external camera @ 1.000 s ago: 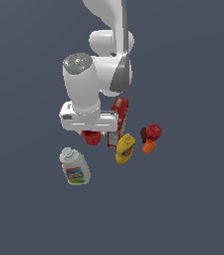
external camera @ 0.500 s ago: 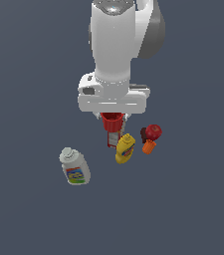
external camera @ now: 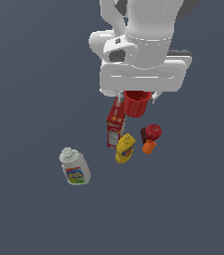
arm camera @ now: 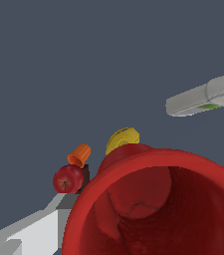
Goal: Pick up a designated object from a clutter of objects.
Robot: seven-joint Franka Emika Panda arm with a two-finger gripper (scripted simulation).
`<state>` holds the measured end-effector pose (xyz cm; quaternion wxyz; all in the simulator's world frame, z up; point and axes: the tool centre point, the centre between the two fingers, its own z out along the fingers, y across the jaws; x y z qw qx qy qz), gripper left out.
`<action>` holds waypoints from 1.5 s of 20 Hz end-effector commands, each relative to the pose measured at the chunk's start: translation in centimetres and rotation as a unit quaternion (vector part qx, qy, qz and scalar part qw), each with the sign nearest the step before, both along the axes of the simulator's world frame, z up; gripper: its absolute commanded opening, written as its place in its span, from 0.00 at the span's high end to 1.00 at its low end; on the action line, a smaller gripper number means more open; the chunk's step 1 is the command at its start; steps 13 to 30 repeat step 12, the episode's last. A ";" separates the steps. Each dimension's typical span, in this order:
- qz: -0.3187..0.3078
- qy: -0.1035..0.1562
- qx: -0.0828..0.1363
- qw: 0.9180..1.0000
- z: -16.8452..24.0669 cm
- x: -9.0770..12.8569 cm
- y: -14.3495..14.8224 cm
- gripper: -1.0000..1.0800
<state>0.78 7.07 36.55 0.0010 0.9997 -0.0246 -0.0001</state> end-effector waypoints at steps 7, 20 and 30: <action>0.000 0.000 0.001 1.000 3.5 0.5 2.7 1.00; 0.000 0.000 0.001 1.000 3.9 0.6 3.1 1.00; 0.000 0.000 0.001 1.000 3.9 0.6 3.1 1.00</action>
